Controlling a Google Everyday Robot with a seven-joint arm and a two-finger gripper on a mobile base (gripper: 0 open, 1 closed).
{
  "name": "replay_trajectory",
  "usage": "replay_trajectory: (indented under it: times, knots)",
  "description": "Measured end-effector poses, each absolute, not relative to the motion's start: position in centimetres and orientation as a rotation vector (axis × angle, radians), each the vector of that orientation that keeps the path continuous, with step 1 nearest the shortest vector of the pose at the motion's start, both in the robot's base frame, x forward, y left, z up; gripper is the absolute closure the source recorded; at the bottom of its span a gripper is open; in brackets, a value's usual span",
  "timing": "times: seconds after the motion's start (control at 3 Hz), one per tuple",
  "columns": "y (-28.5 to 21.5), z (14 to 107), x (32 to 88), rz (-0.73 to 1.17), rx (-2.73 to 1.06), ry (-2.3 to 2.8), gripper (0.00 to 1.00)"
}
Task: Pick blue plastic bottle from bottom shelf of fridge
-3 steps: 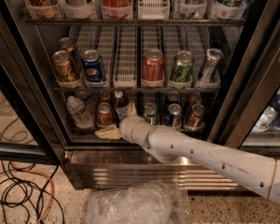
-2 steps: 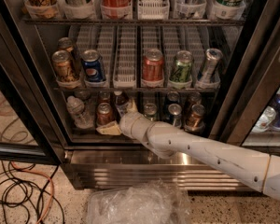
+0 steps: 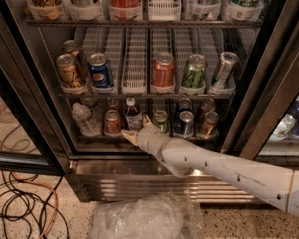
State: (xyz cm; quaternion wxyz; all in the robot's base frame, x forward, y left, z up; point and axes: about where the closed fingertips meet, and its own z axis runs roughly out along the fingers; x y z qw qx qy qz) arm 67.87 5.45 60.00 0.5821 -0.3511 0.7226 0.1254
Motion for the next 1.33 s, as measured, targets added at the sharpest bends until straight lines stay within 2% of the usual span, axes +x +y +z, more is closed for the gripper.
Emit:
replay_trajectory:
  times: [0.67, 1.0, 1.33]
  knots:
    - [4.0, 59.4, 66.9, 0.264, -0.792, 1.714, 0.88]
    - [2.4, 58.6, 65.8, 0.273, -0.74, 1.767, 0.86]
    - [2.3, 58.0, 65.2, 0.319, -0.734, 1.81, 0.62]
